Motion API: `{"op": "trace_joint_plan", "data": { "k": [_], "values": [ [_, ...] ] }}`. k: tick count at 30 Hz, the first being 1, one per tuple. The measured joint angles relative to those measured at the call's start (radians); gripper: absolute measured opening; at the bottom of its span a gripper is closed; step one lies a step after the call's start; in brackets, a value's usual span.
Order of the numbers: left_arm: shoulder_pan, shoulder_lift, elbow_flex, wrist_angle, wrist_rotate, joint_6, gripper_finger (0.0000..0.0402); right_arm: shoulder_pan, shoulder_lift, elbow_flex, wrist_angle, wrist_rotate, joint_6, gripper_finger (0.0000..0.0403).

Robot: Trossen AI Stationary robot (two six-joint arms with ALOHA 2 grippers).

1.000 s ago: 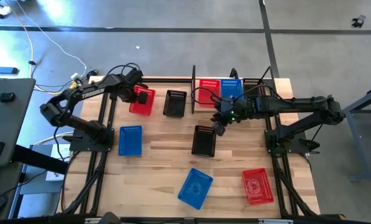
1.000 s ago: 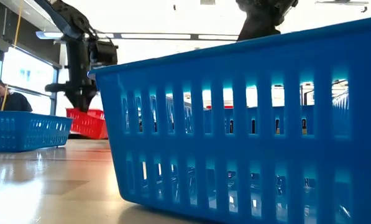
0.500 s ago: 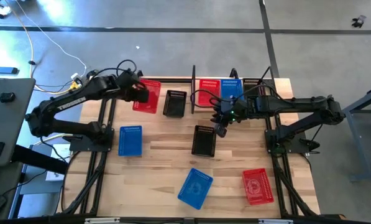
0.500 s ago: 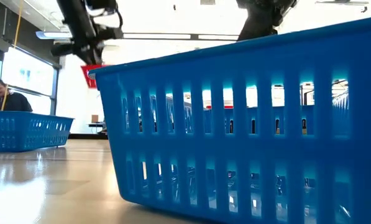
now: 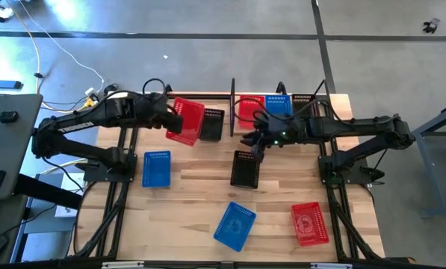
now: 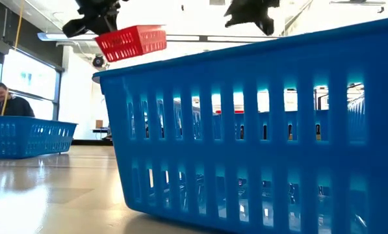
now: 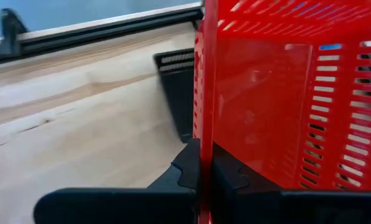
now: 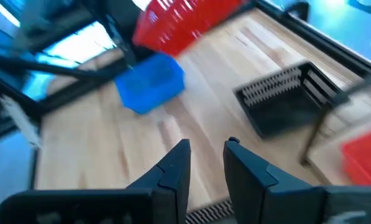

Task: Stack baskets on shelf by color
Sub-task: Stack the top red bin on the other red bin on the shelf

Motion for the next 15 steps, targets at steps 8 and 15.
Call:
{"op": "trace_joint_plan", "data": {
  "k": [8, 15],
  "values": [
    [-0.103, 0.015, 0.004, 0.003, -0.019, -0.091, 0.0000, 0.087, 0.000, 0.000, 0.135, -0.001, -0.030, 0.0083],
    [-0.165, 0.076, 0.004, 0.004, -0.047, -0.235, 0.0000, 0.161, 0.000, 0.000, 0.178, -0.003, -0.189, 0.0083]
  ]
}}
